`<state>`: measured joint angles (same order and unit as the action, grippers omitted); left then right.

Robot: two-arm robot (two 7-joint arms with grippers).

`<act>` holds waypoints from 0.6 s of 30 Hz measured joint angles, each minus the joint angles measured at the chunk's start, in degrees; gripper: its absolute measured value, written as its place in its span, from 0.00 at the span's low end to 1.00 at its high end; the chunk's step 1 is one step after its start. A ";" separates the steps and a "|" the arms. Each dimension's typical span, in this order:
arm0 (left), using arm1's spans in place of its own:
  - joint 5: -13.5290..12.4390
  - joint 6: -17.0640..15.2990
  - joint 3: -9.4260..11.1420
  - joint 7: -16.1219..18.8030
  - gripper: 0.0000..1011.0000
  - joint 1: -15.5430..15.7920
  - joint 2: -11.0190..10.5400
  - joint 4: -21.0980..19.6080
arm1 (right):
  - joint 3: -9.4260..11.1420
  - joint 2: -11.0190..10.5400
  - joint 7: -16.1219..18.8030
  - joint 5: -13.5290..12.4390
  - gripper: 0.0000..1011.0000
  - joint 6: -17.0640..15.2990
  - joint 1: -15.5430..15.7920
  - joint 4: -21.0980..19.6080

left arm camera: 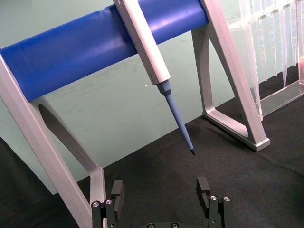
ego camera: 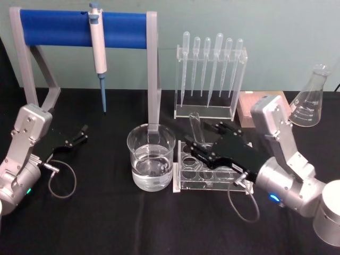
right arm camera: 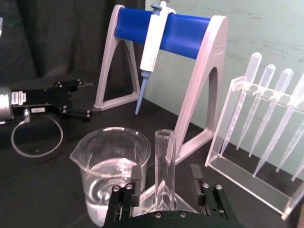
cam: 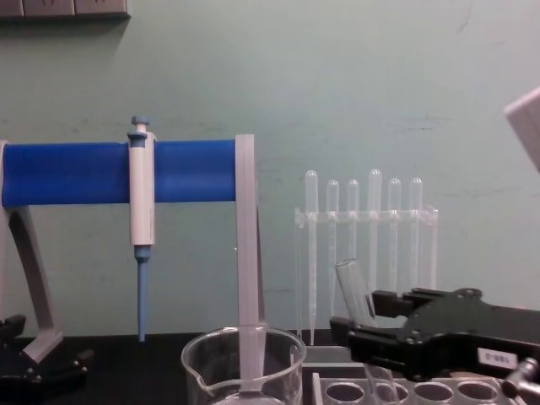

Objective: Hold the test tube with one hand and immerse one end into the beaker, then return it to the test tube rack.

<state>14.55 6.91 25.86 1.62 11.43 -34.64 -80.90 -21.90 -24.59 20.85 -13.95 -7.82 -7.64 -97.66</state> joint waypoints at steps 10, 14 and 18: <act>0.00 0.00 -0.01 0.00 0.99 0.00 0.00 0.00 | 5.57 -5.72 -1.41 -0.53 0.91 -5.40 7.41 -9.59; 0.00 0.00 0.00 0.00 0.99 0.00 0.00 0.00 | 9.34 -6.47 -3.45 -0.76 0.99 -5.28 9.55 -10.00; 0.00 0.00 0.00 0.00 0.99 0.00 0.00 0.00 | 12.17 -5.43 -6.58 0.51 0.99 -3.49 10.27 -7.30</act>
<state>14.55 6.91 25.86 1.62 11.43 -34.65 -80.90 -9.73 -30.01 14.27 -13.44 -11.31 2.63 -104.96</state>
